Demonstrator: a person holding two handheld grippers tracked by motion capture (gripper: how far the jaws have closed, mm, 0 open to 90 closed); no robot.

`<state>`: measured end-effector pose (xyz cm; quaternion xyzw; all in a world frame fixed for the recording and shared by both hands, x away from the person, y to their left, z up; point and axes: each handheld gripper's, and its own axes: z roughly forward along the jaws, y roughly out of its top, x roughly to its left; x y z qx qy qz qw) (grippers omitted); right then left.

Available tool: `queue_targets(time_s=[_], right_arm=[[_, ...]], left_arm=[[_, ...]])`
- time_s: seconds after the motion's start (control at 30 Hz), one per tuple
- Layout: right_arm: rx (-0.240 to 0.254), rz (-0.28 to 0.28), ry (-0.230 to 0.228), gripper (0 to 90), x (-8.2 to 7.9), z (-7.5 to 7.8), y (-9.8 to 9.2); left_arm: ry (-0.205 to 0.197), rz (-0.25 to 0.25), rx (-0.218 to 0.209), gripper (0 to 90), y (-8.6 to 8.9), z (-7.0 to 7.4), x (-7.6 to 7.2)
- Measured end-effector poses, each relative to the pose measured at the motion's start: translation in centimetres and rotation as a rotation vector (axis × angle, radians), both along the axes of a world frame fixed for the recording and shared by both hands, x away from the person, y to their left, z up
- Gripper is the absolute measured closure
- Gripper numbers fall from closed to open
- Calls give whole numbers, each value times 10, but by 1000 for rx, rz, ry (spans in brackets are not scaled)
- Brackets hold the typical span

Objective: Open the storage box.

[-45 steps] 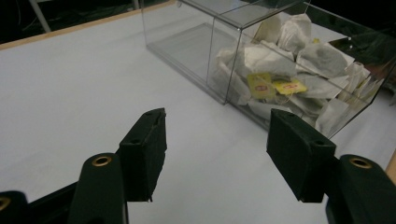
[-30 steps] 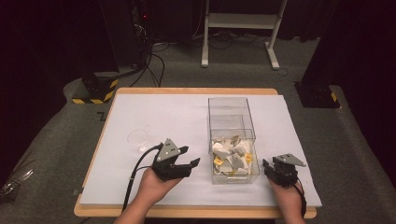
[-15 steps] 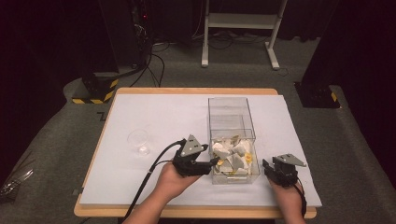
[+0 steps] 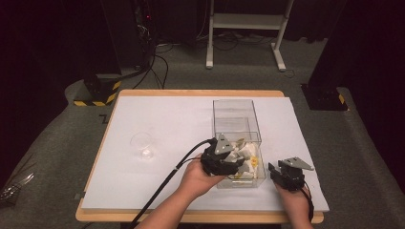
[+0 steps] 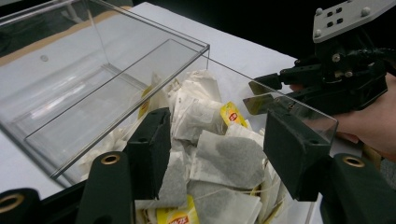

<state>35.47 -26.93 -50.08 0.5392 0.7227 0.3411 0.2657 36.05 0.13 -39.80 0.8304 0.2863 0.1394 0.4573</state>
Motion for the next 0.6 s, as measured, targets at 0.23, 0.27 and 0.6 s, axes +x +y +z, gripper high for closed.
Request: queue_targets(time_s=[0.23,0.27,0.6], right_arm=[[4,-1,0,562,-1,0,0],[5,-1,0,562,-1,0,0],[5,6,-4,562,-1,0,-1]], left_arm=[[39,-18,44,439,-17,-6,10],[47,-21,46,452,-19,-7,11],[78,-17,98,515,-33,-13,18]])
